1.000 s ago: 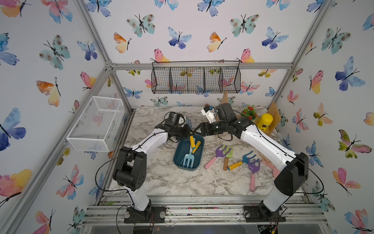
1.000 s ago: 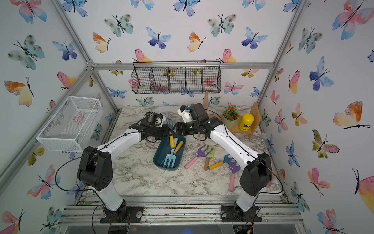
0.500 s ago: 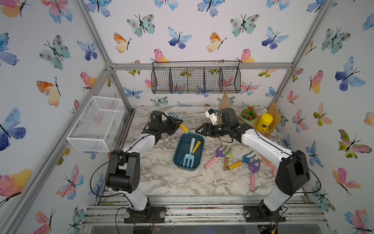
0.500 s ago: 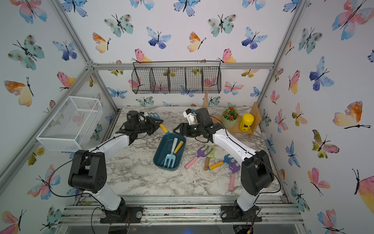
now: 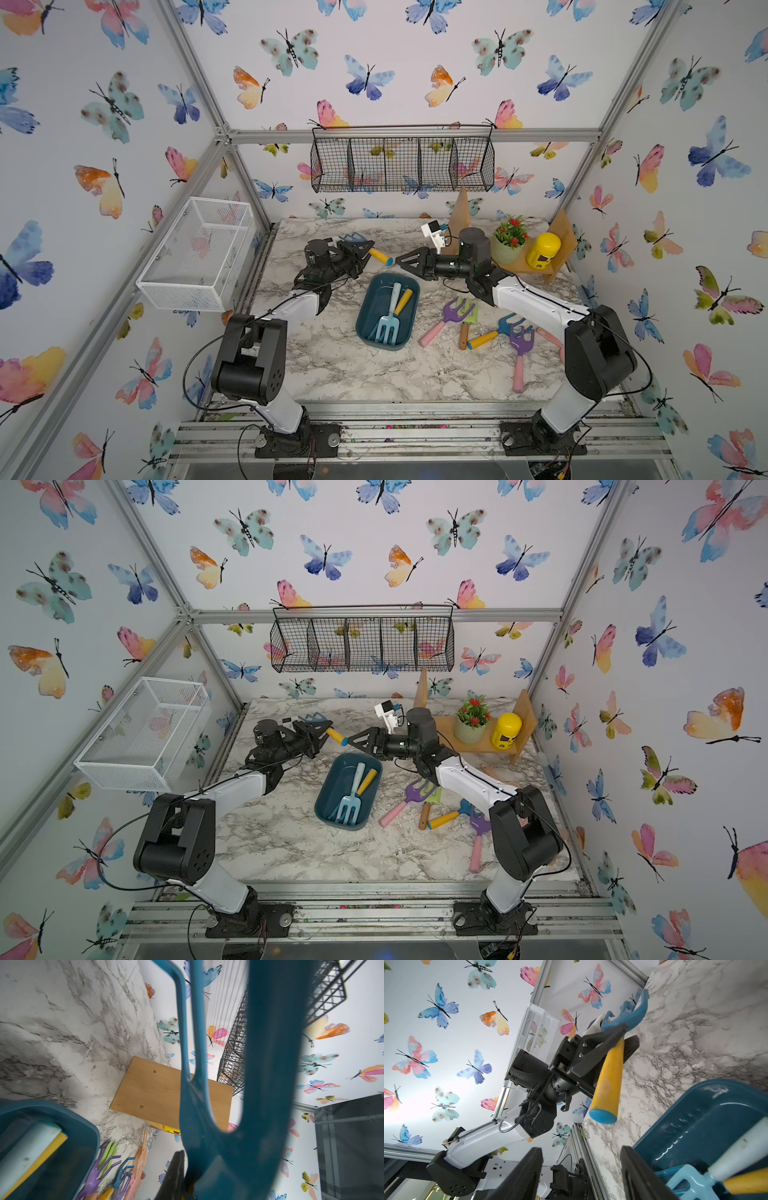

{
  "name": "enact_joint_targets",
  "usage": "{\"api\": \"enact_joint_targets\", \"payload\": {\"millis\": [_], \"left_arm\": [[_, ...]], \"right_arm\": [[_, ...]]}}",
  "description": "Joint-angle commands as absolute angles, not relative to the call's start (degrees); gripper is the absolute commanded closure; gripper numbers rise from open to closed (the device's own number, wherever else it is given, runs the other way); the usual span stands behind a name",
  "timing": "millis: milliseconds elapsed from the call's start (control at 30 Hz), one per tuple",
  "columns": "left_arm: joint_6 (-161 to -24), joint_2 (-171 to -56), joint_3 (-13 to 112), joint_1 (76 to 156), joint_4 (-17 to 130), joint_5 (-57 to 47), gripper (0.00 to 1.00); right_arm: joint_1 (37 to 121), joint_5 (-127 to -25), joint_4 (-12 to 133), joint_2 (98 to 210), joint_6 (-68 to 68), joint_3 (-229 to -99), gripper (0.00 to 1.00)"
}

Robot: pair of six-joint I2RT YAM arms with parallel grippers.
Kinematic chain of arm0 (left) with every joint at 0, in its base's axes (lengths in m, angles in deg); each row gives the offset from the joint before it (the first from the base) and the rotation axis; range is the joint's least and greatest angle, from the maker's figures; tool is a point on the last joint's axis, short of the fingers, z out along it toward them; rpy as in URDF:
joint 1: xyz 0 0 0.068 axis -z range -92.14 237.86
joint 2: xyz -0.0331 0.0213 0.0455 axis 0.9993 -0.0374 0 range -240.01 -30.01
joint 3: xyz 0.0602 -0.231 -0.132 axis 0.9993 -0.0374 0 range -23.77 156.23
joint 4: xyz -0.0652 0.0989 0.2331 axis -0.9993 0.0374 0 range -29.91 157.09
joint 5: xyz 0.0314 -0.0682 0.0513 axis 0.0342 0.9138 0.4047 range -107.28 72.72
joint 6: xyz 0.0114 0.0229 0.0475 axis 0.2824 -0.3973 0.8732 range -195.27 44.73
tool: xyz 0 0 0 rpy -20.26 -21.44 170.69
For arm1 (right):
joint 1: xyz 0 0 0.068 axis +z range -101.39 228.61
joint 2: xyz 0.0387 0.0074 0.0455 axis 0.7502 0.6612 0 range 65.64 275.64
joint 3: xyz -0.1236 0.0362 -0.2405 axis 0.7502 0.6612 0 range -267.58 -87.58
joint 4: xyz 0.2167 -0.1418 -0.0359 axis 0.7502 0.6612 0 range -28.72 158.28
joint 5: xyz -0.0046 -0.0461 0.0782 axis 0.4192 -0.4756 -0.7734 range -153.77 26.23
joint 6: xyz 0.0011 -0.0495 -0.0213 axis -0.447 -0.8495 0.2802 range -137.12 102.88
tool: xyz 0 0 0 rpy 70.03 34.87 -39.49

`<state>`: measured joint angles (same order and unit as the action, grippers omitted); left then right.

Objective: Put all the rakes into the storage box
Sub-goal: Adjust the rake.

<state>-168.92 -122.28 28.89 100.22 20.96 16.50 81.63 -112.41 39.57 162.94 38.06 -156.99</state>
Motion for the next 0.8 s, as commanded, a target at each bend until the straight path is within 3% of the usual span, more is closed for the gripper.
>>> {"api": "enact_joint_targets", "payload": {"millis": [0,533,767], "left_arm": [[-171.71,-119.84,27.45,101.94,14.3,13.51,1.0],[-170.63,-121.57,28.39,107.27,14.13,12.9,1.0],[-170.29,-121.94,28.55,107.45,14.19,13.02,1.0]], "right_arm": [[81.39,-115.16,34.87,164.6,40.68,-156.38,0.35],[81.75,-113.5,36.92,166.17,40.54,-157.27,0.4],[81.83,-112.9,39.13,166.36,39.38,-158.22,0.6]]}}
